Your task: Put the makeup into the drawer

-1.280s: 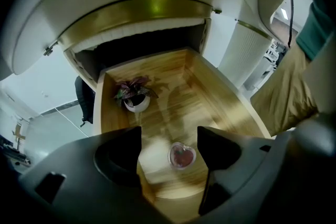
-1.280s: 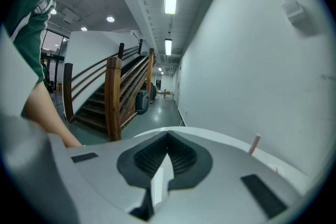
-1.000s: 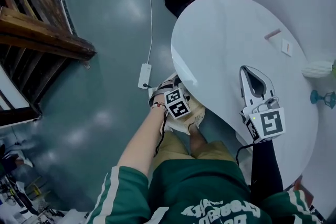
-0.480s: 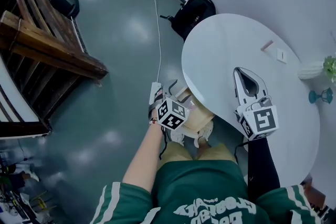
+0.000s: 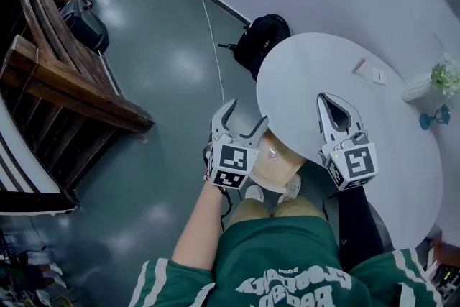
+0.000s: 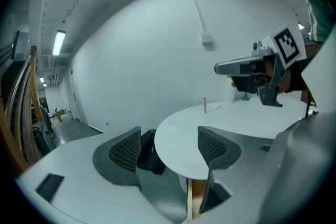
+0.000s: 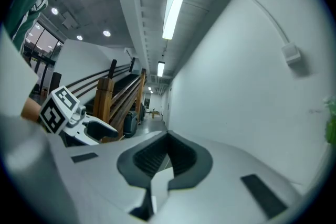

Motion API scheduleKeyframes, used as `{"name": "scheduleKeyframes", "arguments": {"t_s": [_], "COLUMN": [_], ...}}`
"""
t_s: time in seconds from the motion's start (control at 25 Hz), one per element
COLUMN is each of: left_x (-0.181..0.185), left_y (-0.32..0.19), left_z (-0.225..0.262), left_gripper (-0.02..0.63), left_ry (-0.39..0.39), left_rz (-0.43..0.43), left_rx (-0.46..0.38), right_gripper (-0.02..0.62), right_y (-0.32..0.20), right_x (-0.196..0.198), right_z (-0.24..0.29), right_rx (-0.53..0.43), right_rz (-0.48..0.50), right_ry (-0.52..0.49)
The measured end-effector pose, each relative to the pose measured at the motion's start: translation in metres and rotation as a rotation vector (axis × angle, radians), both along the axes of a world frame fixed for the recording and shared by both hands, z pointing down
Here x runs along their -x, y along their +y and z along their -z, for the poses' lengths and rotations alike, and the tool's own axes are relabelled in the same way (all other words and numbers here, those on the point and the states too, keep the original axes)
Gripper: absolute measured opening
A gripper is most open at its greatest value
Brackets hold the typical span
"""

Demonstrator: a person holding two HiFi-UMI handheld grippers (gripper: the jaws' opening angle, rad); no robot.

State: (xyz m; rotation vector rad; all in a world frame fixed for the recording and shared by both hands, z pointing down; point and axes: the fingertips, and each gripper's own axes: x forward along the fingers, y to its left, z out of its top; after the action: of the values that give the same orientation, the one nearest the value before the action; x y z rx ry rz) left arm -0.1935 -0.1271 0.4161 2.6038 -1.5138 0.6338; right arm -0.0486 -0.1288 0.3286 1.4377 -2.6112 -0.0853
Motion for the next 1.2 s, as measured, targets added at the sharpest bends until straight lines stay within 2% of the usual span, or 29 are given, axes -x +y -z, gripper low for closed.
{"name": "scheduleKeyframes", "arguments": {"t_s": [0.2,0.48,0.76,0.92,1.08,1.2], "left_x": [0.007,-0.031,-0.14,-0.205,-0.272,-0.305], "left_y": [0.002,0.001,-0.02,-0.037,-0.054,-0.075], "left_z": [0.061,0.079,0.085,0.087,0.067,0.043], "left_gripper": [0.337,0.337,0.337,0.337,0.337,0.337], "left_ry": [0.087,0.122,0.16,0.195,0.161,0.148], "left_rz": [0.005,-0.119,-0.277,-0.318,-0.372,-0.355], "left_rx": [-0.135,-0.158,-0.147,-0.117,-0.089,-0.044], "right_gripper": [0.005,0.004,0.005,0.004,0.004,0.004], "right_y": [0.003,0.013,0.007,-0.001,-0.015,-0.029], "right_x": [0.001,-0.032,-0.127,-0.189,-0.242,-0.268], "right_z": [0.01,0.017,0.019,0.014,0.004,-0.005], "right_rx": [-0.03,-0.052,-0.057,-0.035,-0.017,0.001], "right_rz": [-0.063,-0.169,-0.289,-0.34,-0.371,-0.357], "right_ry": [-0.023,-0.025,-0.037,-0.056,-0.071,-0.071]}}
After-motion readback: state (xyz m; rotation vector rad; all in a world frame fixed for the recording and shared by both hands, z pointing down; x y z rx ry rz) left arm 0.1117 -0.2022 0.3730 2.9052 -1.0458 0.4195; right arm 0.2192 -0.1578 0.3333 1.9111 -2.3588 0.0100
